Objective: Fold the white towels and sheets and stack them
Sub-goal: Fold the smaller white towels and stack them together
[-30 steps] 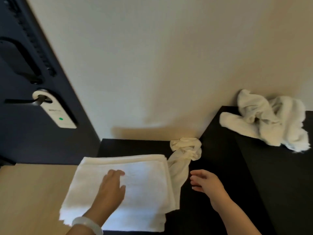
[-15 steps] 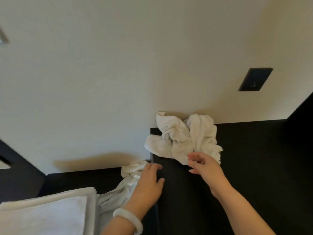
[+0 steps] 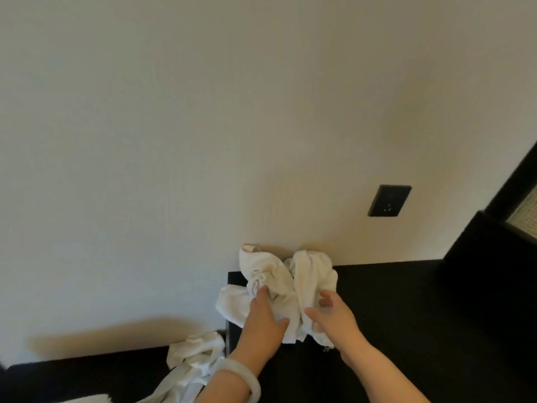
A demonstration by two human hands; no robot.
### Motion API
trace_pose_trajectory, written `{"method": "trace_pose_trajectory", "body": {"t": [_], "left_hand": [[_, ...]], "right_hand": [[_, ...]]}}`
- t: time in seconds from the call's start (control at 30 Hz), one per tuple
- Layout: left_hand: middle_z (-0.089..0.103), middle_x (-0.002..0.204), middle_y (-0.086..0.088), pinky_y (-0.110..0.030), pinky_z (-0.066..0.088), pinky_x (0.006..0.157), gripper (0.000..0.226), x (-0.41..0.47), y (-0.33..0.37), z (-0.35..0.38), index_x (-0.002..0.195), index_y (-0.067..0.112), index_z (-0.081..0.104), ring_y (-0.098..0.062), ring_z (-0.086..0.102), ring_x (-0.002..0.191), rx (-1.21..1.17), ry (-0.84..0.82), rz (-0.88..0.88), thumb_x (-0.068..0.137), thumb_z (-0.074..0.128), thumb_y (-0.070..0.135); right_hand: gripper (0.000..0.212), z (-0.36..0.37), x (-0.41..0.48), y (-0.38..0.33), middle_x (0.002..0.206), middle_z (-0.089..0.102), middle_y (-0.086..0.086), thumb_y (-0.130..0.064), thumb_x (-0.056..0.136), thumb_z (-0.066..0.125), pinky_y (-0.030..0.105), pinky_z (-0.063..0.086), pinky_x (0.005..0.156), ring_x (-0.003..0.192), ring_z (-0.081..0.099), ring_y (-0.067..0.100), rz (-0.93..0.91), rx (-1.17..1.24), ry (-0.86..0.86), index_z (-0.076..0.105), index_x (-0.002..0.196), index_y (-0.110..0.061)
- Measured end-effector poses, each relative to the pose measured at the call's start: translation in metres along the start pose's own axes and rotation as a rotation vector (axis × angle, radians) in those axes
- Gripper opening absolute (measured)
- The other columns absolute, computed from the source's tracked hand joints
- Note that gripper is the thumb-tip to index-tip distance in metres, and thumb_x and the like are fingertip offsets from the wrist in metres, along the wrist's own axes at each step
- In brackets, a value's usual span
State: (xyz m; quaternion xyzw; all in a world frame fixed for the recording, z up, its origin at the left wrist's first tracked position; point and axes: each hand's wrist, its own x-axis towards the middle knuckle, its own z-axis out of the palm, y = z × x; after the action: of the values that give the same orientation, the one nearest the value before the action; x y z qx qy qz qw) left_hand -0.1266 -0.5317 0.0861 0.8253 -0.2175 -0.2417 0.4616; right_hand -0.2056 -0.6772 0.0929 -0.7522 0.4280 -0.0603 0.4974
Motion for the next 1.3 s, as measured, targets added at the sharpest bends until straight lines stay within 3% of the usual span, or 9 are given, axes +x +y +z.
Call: {"method": "trace_pose_trajectory", "body": {"t": [0.1,0.37,0.6,0.77,0.93,1.03,1.13,1.2,1.3], "left_hand": [[0.040,0.148,-0.008,-0.027,0.046,0.099,0.083,0.003,0.005,0.005,0.155,0.020,0.005,-0.022,0.051,0.126,-0.083,-0.006,-0.117,0.094,0.061,0.018],[0.060,0.120,0.003,-0.037,0.052,0.097,0.039,0.007,0.044,0.019,0.132,0.022,0.054,-0.016,0.058,0.108,-0.214,0.143,-0.141,0.094,0.060,0.013],[0.063,0.086,0.005,-0.029,0.049,0.074,0.015,0.012,0.160,0.025,0.105,0.016,0.063,-0.016,0.059,0.084,-0.306,0.426,0.169,0.092,0.063,0.010],[0.067,0.109,-0.009,-0.045,0.056,0.082,0.029,0.014,0.174,0.028,0.123,0.018,0.060,-0.032,0.063,0.098,-0.311,0.487,0.140,0.095,0.060,0.014],[0.056,0.116,-0.007,-0.036,0.050,0.089,0.052,0.014,0.129,0.078,0.145,0.011,0.033,-0.026,0.059,0.104,0.067,0.371,-0.221,0.098,0.052,0.018],[0.040,0.141,-0.008,-0.028,0.039,0.101,0.053,0.004,0.110,0.128,0.148,0.014,0.026,-0.021,0.045,0.123,0.538,0.392,-0.062,0.098,0.045,0.017],[0.021,0.157,-0.001,-0.037,0.031,0.113,0.064,-0.004,0.085,0.172,0.150,0.033,0.023,-0.022,0.031,0.139,0.672,0.163,0.141,0.094,0.053,0.024],[0.000,0.164,0.002,-0.045,0.012,0.121,0.068,0.001,0.068,0.181,0.155,0.036,0.013,-0.025,0.000,0.151,0.878,-0.005,0.103,0.098,0.049,0.040],[-0.009,0.165,0.001,-0.044,-0.001,0.122,0.066,0.018,0.053,0.167,0.158,0.030,0.004,-0.021,-0.015,0.151,0.978,-0.037,0.037,0.103,0.036,0.045]], "right_hand": [[0.058,0.003,0.010,-0.003,0.107,0.055,-0.006,-0.028,0.089,0.072,0.034,0.052,0.087,0.104,0.060,0.019,0.005,-0.013,-0.031,0.045,0.139,-0.017],[0.007,-0.041,0.044,-0.005,0.096,0.073,0.014,-0.009,0.092,0.066,0.050,0.057,0.089,0.091,0.070,0.030,0.001,0.244,-0.211,0.071,0.097,-0.007],[0.011,-0.201,0.071,-0.062,0.075,0.073,0.007,-0.002,0.091,0.063,0.034,0.059,0.060,0.068,0.068,0.022,-0.365,0.646,-0.076,0.066,0.087,-0.011],[0.010,-0.273,0.086,-0.049,0.077,0.070,0.009,-0.007,0.094,0.062,0.036,0.054,0.066,0.068,0.066,0.022,-0.387,0.573,-0.093,0.064,0.085,-0.010],[0.013,-0.274,0.095,0.036,0.089,0.068,0.020,0.000,0.098,0.052,0.040,0.050,0.067,0.079,0.064,0.031,-0.100,0.554,-0.131,0.064,0.102,0.002],[0.015,-0.276,0.094,0.071,0.092,0.072,0.023,-0.002,0.099,0.052,0.042,0.052,0.068,0.086,0.067,0.034,0.029,0.634,-0.134,0.065,0.104,0.003],[0.014,-0.291,0.094,0.082,0.088,0.072,0.021,-0.006,0.099,0.052,0.041,0.057,0.063,0.079,0.070,0.032,0.088,0.744,-0.134,0.064,0.102,-0.002],[0.012,-0.311,0.094,0.080,0.076,0.072,0.015,-0.006,0.098,0.052,0.035,0.058,0.053,0.066,0.071,0.027,0.071,0.840,-0.101,0.064,0.097,-0.005],[0.012,-0.340,0.091,0.074,0.079,0.073,0.015,-0.011,0.098,0.055,0.036,0.057,0.058,0.071,0.071,0.026,0.006,0.873,-0.088,0.066,0.101,-0.007]]}}
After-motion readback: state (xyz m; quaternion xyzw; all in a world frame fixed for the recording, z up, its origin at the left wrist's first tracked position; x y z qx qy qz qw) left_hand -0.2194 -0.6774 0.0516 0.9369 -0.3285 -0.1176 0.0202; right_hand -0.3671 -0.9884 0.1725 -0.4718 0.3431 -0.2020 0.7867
